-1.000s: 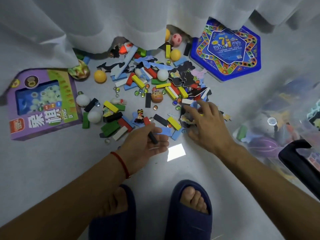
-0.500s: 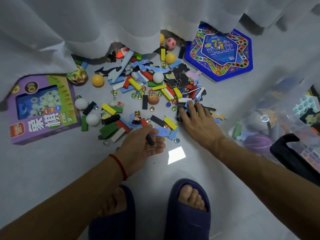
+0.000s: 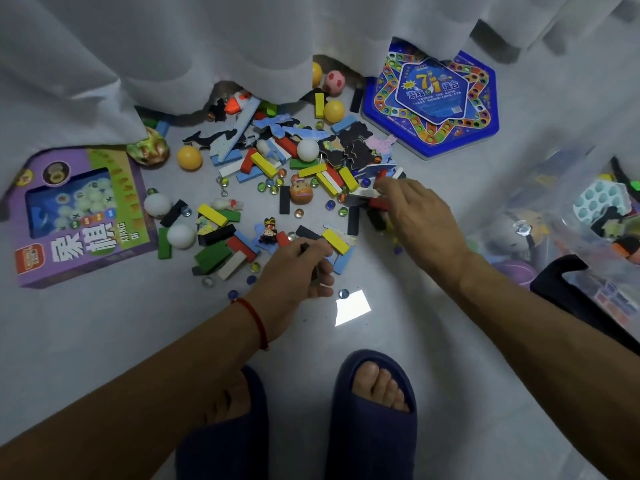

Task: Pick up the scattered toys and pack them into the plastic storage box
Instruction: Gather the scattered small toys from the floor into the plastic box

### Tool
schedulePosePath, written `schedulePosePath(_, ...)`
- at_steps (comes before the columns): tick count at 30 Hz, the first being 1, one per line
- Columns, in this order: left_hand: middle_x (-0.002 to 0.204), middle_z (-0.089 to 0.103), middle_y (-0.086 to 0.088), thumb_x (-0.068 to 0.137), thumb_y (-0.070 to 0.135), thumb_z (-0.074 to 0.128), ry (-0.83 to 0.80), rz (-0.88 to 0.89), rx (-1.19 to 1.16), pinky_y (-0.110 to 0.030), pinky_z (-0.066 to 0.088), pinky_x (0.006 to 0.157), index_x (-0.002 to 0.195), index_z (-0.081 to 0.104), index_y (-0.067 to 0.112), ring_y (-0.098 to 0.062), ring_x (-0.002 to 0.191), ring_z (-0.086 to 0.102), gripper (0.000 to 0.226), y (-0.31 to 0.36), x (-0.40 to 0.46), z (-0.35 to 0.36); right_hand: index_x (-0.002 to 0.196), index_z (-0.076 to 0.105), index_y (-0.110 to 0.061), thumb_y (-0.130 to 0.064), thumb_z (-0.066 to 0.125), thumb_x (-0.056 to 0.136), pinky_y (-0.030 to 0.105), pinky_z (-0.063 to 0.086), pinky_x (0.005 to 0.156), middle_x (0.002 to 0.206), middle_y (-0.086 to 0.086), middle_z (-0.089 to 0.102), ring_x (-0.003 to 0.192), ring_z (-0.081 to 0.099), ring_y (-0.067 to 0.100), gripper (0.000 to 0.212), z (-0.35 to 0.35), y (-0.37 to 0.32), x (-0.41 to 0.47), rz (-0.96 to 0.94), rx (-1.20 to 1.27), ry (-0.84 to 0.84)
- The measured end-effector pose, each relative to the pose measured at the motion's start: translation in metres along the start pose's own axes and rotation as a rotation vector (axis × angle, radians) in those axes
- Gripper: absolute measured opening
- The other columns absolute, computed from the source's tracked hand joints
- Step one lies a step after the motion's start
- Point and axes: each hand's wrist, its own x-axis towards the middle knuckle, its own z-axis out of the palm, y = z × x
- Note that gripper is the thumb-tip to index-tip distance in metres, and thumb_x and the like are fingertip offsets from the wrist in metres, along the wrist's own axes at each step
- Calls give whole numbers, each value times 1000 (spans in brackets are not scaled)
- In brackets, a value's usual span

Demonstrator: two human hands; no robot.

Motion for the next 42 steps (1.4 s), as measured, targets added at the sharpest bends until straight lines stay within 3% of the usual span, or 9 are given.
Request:
schedulePosePath(4,102,69,-14,100,24,50,-3,-15,-217,-48,58,86,118,59,7,-34,96,70,25,7,4,-2,129,50,-21,-14,53,99,40,54,73,105,11,68,86,64,26,31,-25,-34,-3,313,521,298)
schedulePosePath(8,127,64,-17,101,39,39,-256,-96,-454,-55,50,97,129,58,10,-34,116,63,44,8,0,-8,118,53,-22,-10,58,94,39,62,68,106,1,61,88,69,19,27,-28,-81,-15,547,1230,20)
schedulePosePath(13,109,73,-13,98,45,34,-290,-117,-523,-46,60,76,124,60,11,-28,97,72,50,-15,-5,-18,128,54,-10,-15,58,96,23,46,86,114,7,60,97,54,14,32,7,-103,-29,256,902,-31)
schedulePosePath(16,112,71,-14,98,28,44,-244,-102,-442,-42,60,76,139,50,8,-29,100,70,46,-23,-2,-28,142,46,-8,-32,55,98,34,40,100,131,12,52,116,45,23,51,21,-106,-37,89,634,-84)
schedulePosePath(19,121,66,-17,103,20,39,-218,-89,-464,-41,61,72,137,51,14,-32,95,71,37,-20,2,-36,143,47,-19,-38,56,95,37,41,102,135,5,52,122,44,22,53,20,-75,-40,166,588,-24)
schedulePosePath(23,107,65,-11,103,18,38,-175,-88,-453,-37,62,64,127,54,18,-28,76,73,29,-14,3,-37,140,46,-22,-34,58,96,43,54,83,133,11,48,112,51,30,48,29,-11,-41,390,128,86)
schedulePosePath(32,114,64,-12,101,16,42,-160,-76,-371,-37,61,61,127,57,17,-35,87,66,30,-21,-3,-30,114,54,-11,-18,58,98,31,47,71,119,11,42,76,52,23,18,65,4,-37,343,225,27)
schedulePosePath(38,122,57,-16,103,15,40,-162,-92,-348,-37,61,64,129,54,16,-35,89,65,30,-17,-11,-19,119,52,-1,12,55,87,31,39,66,122,17,48,86,59,32,35,63,6,-28,261,137,-111)
schedulePosePath(42,128,57,-17,103,17,41,-162,-75,-303,-42,61,71,136,50,15,-35,93,64,35,-8,-26,-4,124,49,2,6,49,93,34,39,74,124,19,48,95,57,34,31,59,4,-33,399,185,-127)
